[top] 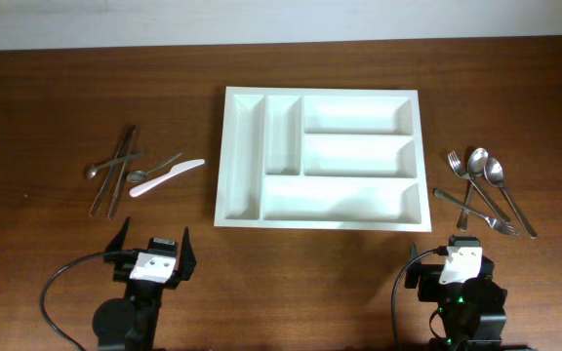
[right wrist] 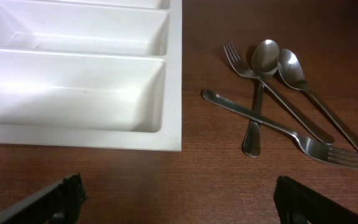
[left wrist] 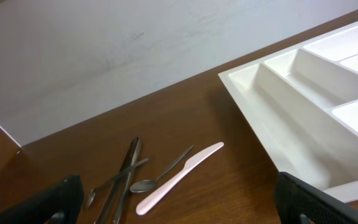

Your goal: Pack container

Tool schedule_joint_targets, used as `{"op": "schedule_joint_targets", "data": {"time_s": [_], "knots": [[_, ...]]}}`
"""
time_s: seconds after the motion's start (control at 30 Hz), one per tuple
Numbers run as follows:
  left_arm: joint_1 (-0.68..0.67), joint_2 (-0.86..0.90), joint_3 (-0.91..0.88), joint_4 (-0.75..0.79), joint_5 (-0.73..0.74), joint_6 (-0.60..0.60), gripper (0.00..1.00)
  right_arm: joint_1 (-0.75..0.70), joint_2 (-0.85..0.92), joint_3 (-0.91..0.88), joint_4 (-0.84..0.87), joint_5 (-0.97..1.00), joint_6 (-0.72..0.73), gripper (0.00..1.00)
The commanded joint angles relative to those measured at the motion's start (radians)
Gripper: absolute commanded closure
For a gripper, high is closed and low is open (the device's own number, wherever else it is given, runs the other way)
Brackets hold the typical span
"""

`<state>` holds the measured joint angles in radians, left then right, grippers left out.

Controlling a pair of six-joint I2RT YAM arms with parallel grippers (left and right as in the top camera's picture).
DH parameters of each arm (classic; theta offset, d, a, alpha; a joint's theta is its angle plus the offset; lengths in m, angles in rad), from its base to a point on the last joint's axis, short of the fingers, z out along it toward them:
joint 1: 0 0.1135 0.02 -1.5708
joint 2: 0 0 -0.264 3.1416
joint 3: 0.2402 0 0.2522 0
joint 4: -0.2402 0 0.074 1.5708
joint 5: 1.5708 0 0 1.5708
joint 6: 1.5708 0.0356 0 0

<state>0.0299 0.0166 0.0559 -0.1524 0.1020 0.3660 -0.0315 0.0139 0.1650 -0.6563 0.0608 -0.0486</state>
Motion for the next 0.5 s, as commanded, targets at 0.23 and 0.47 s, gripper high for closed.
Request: {"op": "schedule_joint_targets", "data": {"time_s": [0.23,0.47], "knots": [[-0.004,-0.01,-0.012,0.005,0.014,-0.013,0.01,-0.008,-0.011,-0.008,0.002,-0.005,0.004,0.01],[-0.004,-0.01,-0.012,0.006,0.015,-0.013,0.01,-0.008,-0.011,-0.008,0.008,-0.005,0.004,0.01]]}}
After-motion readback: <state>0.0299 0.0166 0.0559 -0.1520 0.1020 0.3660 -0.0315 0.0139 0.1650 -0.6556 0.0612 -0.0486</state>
